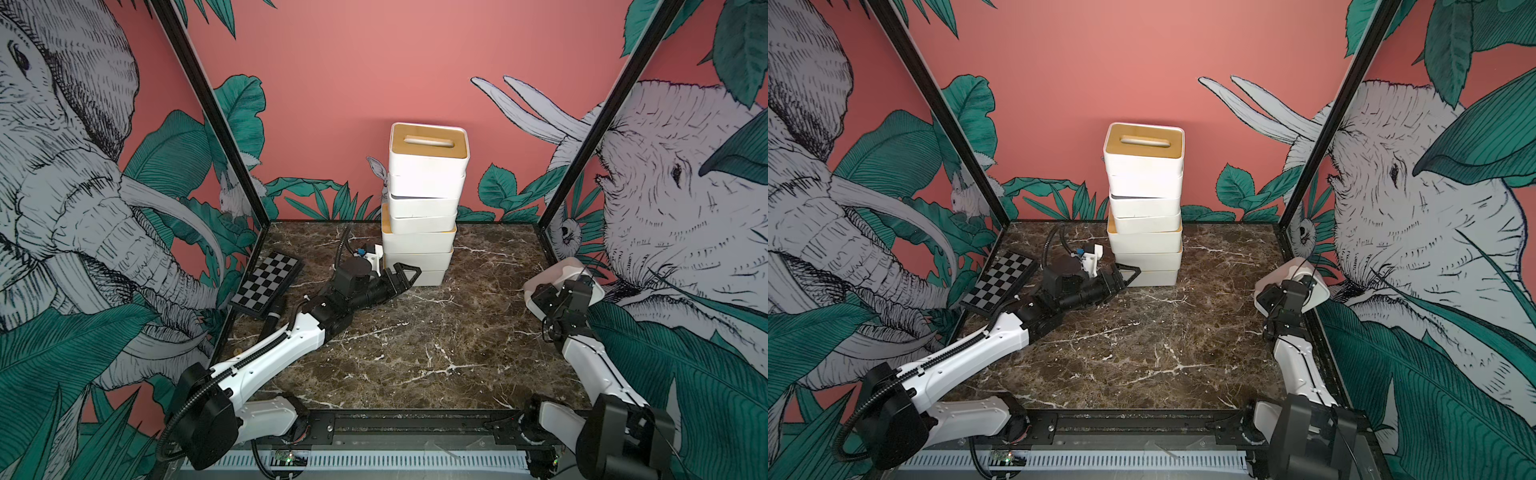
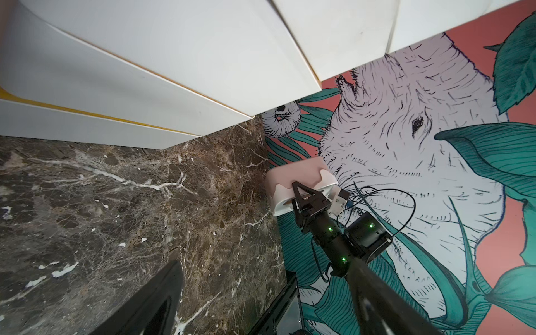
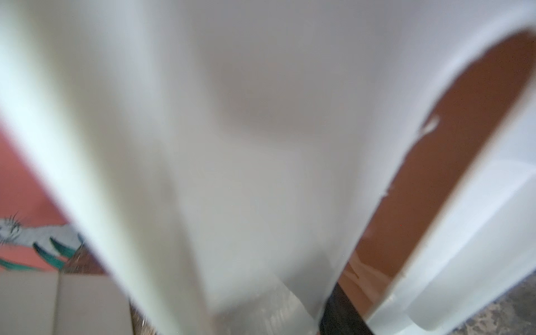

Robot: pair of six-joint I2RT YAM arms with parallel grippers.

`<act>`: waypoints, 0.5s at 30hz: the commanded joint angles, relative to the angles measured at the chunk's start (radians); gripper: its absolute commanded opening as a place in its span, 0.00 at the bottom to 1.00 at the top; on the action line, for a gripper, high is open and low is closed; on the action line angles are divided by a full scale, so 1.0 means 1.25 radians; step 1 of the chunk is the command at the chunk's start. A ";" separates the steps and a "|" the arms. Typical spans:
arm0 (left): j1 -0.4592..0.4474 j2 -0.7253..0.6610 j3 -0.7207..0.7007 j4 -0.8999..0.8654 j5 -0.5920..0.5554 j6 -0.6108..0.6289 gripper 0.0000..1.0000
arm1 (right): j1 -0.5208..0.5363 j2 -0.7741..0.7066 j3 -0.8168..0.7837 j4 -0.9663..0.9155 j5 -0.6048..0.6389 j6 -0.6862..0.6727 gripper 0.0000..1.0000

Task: Stack the tissue boxes
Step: Pick up the tissue box from the corner of the board.

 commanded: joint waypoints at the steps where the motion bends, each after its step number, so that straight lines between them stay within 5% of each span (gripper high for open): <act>1: 0.006 -0.027 -0.012 0.016 -0.009 0.013 0.91 | 0.020 -0.039 0.072 -0.162 -0.118 -0.069 0.16; 7: 0.008 -0.056 -0.028 0.000 -0.023 0.042 0.91 | 0.063 -0.075 0.160 -0.396 -0.236 -0.187 0.15; 15: 0.009 -0.065 -0.031 -0.013 -0.014 0.080 0.91 | 0.091 -0.097 0.239 -0.588 -0.276 -0.315 0.16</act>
